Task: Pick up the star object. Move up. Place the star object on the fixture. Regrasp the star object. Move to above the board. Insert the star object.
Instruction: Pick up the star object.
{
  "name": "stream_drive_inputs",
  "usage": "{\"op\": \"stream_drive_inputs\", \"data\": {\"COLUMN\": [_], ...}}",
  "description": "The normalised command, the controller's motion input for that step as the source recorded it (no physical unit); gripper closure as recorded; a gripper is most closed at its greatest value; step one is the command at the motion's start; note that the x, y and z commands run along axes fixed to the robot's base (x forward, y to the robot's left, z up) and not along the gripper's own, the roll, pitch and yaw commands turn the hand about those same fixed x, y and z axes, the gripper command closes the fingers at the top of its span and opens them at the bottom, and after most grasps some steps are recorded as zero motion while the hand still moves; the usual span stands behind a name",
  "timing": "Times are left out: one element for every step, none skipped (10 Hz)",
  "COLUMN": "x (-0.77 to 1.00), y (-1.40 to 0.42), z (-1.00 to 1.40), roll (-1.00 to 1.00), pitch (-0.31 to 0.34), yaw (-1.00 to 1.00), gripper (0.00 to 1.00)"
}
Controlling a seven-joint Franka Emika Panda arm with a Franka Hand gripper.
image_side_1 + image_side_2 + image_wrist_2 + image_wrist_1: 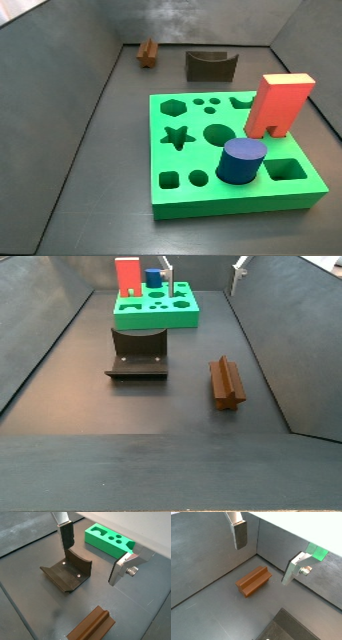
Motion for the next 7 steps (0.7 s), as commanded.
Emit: {"op": "stream_drive_inputs", "data": {"x": [-0.02, -0.02, 0.03, 0.00, 0.00, -0.08, -0.04], "y": [0.00, 0.00, 0.21, 0.44, 0.51, 0.44, 0.42], "z": [0.00, 0.00, -0.22, -0.42, -0.49, -0.48, -0.36], "roll": [-0.01, 0.00, 0.00, -0.03, -0.10, -0.08, -0.08], "pitch": [0.000, 0.000, 0.000, 0.000, 0.000, 0.000, 0.000], "yaw": [0.00, 0.00, -0.21, -0.37, -0.40, -0.46, -0.39], "gripper": [0.00, 0.00, 0.00, 0.00, 0.00, 0.00, 0.00]}}
